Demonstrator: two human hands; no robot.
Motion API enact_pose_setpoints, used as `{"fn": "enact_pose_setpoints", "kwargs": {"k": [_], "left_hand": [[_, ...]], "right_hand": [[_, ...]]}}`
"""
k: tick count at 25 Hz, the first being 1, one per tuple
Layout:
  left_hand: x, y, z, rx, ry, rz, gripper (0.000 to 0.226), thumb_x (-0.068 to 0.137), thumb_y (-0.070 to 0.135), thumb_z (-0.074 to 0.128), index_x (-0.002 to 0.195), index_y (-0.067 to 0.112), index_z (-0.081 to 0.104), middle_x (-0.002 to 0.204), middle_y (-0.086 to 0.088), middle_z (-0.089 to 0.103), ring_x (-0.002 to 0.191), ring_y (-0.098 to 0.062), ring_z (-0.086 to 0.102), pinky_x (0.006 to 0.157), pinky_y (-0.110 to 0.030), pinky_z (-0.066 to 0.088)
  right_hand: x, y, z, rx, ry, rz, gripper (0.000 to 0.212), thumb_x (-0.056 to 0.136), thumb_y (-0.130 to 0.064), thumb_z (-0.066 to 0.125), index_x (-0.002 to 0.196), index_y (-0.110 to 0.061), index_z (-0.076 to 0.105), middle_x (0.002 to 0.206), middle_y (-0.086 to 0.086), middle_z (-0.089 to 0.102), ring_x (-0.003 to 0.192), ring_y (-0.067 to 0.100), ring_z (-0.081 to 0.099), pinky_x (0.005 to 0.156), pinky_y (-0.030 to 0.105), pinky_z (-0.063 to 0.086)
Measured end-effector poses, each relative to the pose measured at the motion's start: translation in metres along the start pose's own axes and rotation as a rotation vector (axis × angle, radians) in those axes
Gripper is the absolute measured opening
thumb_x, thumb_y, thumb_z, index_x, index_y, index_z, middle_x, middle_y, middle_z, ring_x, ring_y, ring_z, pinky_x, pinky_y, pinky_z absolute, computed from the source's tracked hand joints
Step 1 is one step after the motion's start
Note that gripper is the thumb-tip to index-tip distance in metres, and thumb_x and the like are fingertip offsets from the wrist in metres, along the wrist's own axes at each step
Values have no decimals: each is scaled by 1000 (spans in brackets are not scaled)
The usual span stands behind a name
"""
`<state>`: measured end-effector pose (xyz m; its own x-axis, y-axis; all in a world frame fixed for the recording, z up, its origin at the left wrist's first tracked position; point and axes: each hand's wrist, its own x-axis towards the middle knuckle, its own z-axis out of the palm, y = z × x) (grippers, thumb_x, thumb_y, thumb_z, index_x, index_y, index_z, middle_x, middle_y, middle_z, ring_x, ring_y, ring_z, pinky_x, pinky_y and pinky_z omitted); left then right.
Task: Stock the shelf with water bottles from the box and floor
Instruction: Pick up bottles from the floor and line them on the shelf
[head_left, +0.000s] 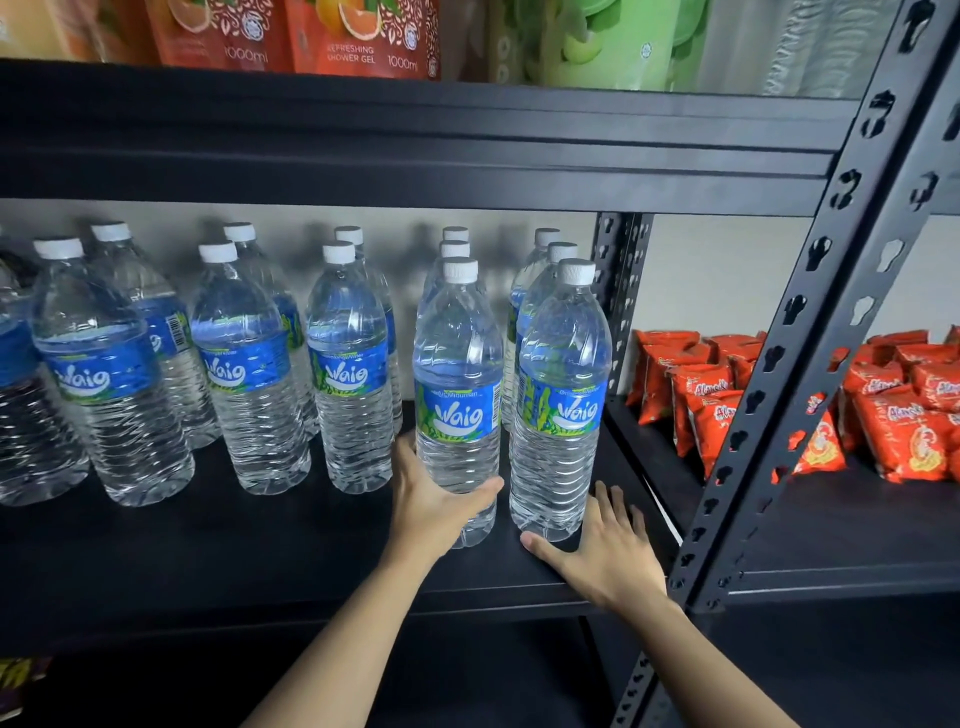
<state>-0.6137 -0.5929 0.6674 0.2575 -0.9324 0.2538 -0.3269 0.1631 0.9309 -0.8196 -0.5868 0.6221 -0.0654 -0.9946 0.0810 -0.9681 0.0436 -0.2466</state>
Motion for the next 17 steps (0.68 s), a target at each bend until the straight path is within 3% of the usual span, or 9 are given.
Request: {"fn": "enact_pose_setpoints", "kwargs": {"k": [4, 12, 17], "left_hand": [[0, -5, -2, -6, -34, -45, 80, 59, 34, 93, 119, 29, 39, 119, 10, 56, 111, -9, 55, 90, -23, 39], [-12, -23, -3, 21, -104, -92, 80, 57, 28, 93, 124, 33, 50, 109, 15, 69, 99, 5, 63, 88, -21, 48], [-10, -22, -3, 21, -121, -117, 77, 60, 31, 91, 125, 34, 50, 110, 17, 68, 99, 8, 61, 88, -20, 46]], "right_hand": [[-2, 0, -1, 32, 29, -8, 112, 67, -94, 31, 146, -14, 26, 163, 9, 16, 152, 24, 3, 123, 41, 6], [-1, 0, -1, 67, 34, -10, 119, 57, -99, 23, 140, -14, 30, 162, 8, 18, 152, 23, 4, 123, 42, 7], [0, 1, 1, 75, 35, -7, 112, 63, -96, 30, 139, -14, 30, 162, 7, 18, 152, 22, 3, 123, 42, 6]]}}
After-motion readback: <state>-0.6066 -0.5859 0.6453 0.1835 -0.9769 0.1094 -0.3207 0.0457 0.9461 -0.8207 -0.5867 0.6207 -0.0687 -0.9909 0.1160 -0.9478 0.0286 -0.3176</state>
